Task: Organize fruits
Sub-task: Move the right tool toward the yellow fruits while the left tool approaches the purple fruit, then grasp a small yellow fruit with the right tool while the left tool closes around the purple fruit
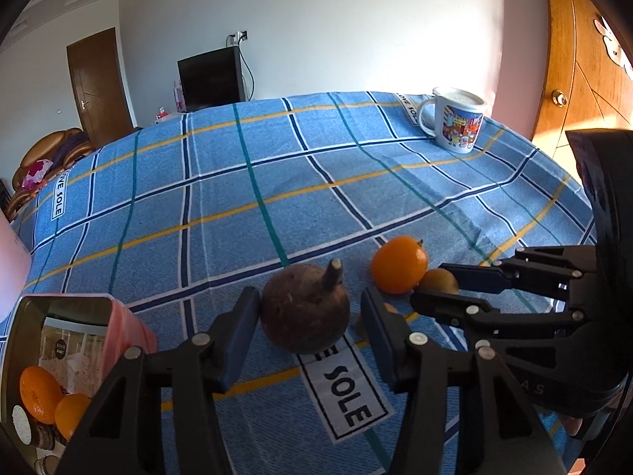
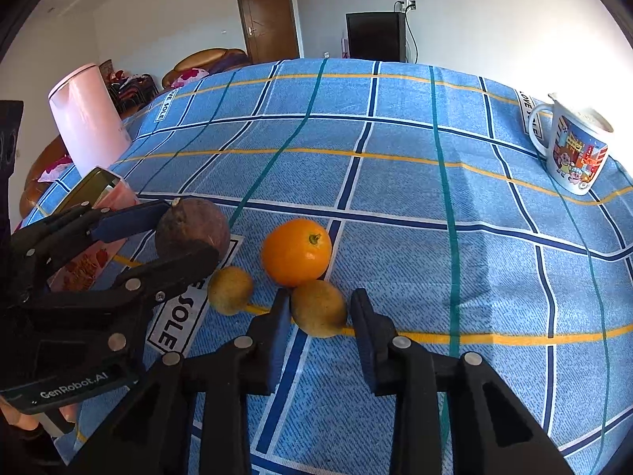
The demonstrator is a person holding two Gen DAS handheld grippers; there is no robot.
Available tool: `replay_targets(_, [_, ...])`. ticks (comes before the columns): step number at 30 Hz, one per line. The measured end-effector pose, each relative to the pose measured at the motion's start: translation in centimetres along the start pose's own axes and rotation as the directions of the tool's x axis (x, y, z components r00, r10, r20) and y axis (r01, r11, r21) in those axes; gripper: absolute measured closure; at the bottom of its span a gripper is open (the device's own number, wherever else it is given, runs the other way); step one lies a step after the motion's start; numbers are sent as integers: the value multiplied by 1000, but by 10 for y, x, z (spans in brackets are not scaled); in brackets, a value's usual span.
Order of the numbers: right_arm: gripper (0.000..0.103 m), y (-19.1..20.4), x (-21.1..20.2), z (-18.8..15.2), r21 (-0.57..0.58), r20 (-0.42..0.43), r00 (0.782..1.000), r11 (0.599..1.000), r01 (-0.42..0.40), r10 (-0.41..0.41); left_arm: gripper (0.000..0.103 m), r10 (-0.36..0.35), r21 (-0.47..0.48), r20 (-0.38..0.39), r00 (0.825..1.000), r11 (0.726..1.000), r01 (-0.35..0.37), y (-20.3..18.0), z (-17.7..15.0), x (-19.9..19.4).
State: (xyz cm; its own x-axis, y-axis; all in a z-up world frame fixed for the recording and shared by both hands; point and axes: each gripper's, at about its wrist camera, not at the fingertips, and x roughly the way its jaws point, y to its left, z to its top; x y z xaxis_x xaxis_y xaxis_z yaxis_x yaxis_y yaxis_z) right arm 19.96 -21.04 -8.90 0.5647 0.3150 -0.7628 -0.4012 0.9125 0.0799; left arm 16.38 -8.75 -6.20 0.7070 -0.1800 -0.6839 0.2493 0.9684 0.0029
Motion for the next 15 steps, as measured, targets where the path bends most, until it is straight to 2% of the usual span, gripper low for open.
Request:
replay_targets(1, [74, 0, 0, 0, 1, 0, 1000, 1000, -1, 1, 55, -2, -3, 4, 1000, 1000, 2, 1, 0, -1])
replay_targets(5, [74, -2, -3, 0, 10, 15, 1000, 1000, -6, 6, 55, -33, -33, 6, 999, 999, 33, 9, -1, -1])
replay_targets(15, [74, 0, -17, -1, 9, 85, 996, 1000, 18, -19, 57, -39, -39, 46, 998, 998, 41, 10, -4, -13])
